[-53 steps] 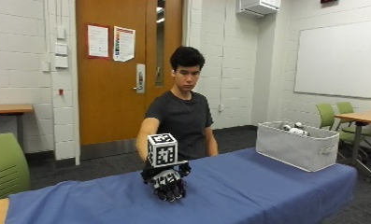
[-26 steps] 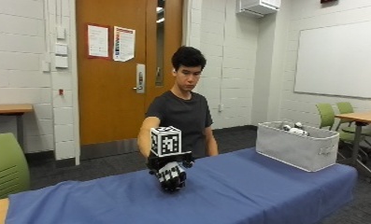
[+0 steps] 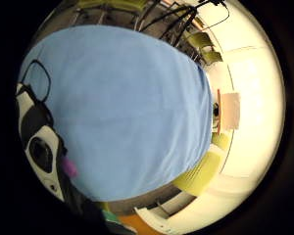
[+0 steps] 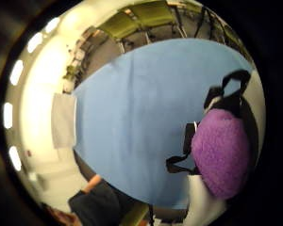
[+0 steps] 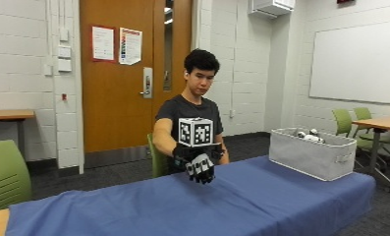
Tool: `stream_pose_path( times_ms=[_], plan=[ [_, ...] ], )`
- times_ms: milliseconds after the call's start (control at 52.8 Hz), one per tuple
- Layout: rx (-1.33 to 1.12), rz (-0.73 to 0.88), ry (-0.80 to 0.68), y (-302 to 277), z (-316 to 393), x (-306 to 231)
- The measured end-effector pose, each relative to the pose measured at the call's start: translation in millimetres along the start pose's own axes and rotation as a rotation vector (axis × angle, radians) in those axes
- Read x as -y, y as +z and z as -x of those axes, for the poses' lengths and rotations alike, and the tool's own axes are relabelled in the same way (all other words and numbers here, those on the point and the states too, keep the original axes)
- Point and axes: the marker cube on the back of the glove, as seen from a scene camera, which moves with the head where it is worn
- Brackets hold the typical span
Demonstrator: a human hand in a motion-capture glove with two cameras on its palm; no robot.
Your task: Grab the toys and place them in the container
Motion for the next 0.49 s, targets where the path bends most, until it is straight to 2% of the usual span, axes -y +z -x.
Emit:
stream_pose_path(
  times_ms=[227,492],
  plan=[
    [-0.008,-0.050,-0.088,-53.4,55.5,20.7],
    [0.000,-0.176,-0.233,-146.3,177.0,47.1]
  ],
)
